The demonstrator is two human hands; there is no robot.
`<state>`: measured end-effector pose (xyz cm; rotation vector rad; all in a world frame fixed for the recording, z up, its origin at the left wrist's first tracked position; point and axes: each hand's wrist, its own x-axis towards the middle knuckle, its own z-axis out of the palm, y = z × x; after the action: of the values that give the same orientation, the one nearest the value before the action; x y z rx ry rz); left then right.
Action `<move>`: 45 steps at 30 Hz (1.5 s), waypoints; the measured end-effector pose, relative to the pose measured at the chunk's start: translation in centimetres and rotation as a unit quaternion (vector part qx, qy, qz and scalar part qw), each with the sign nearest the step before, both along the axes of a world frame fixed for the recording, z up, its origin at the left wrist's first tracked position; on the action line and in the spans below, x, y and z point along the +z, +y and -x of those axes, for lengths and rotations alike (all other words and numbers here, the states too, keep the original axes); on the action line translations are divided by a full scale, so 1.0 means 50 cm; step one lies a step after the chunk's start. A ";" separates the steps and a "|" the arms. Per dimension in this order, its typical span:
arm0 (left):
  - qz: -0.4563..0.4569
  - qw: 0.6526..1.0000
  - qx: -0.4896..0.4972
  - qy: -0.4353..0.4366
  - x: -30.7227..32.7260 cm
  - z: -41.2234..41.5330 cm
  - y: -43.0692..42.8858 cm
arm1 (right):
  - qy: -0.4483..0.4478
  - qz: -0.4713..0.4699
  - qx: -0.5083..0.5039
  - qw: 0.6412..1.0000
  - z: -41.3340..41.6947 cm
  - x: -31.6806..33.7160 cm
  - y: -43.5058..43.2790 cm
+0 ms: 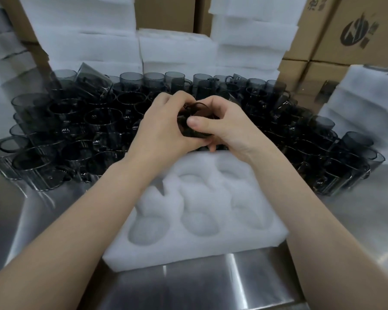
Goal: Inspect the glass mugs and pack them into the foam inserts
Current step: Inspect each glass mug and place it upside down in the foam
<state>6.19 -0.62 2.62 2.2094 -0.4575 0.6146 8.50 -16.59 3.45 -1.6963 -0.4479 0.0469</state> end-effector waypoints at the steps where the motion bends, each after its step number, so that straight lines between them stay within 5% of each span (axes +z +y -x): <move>1: 0.001 1.000 -0.008 -0.002 0.000 0.000 0.000 | -0.003 0.008 -0.018 1.000 0.001 0.001 0.003; 7: 0.022 0.999 -0.040 -0.020 0.000 0.004 -0.004 | 0.054 -0.076 -0.055 0.994 0.002 0.003 0.002; 14: 0.137 0.990 -0.024 -0.008 0.012 0.020 -0.001 | 0.130 -0.233 0.113 0.957 0.004 0.006 -0.010; 19: 0.154 0.988 -0.006 0.009 0.010 0.017 0.008 | 0.069 -0.174 0.149 0.971 0.009 -0.002 -0.007; 25: 0.058 0.998 0.001 -0.009 -0.001 0.014 -0.003 | 0.010 -0.041 -0.018 0.999 0.025 -0.002 0.011; 32: 0.028 0.999 -0.039 -0.022 -0.002 0.015 -0.008 | 0.008 -0.064 -0.107 0.992 0.025 0.007 0.017; 37: 0.114 0.990 -0.072 -0.035 0.003 0.024 -0.008 | 0.082 -0.206 -0.053 0.974 0.014 0.012 0.010; 41: 0.195 0.974 -0.113 -0.019 0.004 0.029 -0.007 | 0.118 -0.179 0.022 0.976 0.013 0.011 0.003; 45: 0.157 0.984 -0.080 -0.033 0.003 0.029 -0.004 | 0.136 -0.191 0.093 0.968 0.015 0.010 -0.003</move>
<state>4.74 -0.83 2.78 1.8381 -0.5293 0.6288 7.73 -16.74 3.96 -1.2435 -0.3802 0.3080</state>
